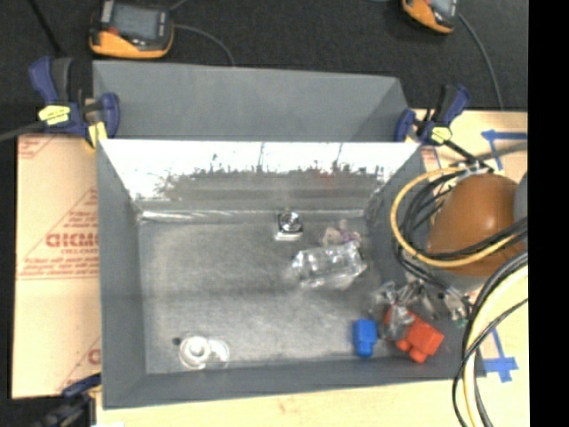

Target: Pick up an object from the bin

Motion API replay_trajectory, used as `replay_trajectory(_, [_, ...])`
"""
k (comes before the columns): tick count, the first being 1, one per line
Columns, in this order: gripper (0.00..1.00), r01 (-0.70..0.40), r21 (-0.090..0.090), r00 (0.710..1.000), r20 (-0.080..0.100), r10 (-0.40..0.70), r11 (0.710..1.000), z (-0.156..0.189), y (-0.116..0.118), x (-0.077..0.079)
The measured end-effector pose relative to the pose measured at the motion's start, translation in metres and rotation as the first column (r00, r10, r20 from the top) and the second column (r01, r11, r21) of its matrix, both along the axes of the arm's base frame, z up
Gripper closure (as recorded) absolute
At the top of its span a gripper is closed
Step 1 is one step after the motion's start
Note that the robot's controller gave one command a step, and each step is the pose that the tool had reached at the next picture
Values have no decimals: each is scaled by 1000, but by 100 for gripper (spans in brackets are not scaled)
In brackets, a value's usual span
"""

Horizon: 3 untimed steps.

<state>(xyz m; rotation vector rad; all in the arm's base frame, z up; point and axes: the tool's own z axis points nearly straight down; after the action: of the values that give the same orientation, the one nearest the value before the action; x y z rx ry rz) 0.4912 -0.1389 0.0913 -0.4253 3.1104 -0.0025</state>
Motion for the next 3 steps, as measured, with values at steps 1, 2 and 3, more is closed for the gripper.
replay_trajectory(1, [0, -2, 0, 1000, 0, 2, 1000, 0, 0, 0])
replay_trajectory(2, [0, -337, 3, 941, 13, 337, 941, -17, 12, -12])
replay_trajectory(3, [100, -340, -2, 941, 4, 340, 941, -20, 7, -15])
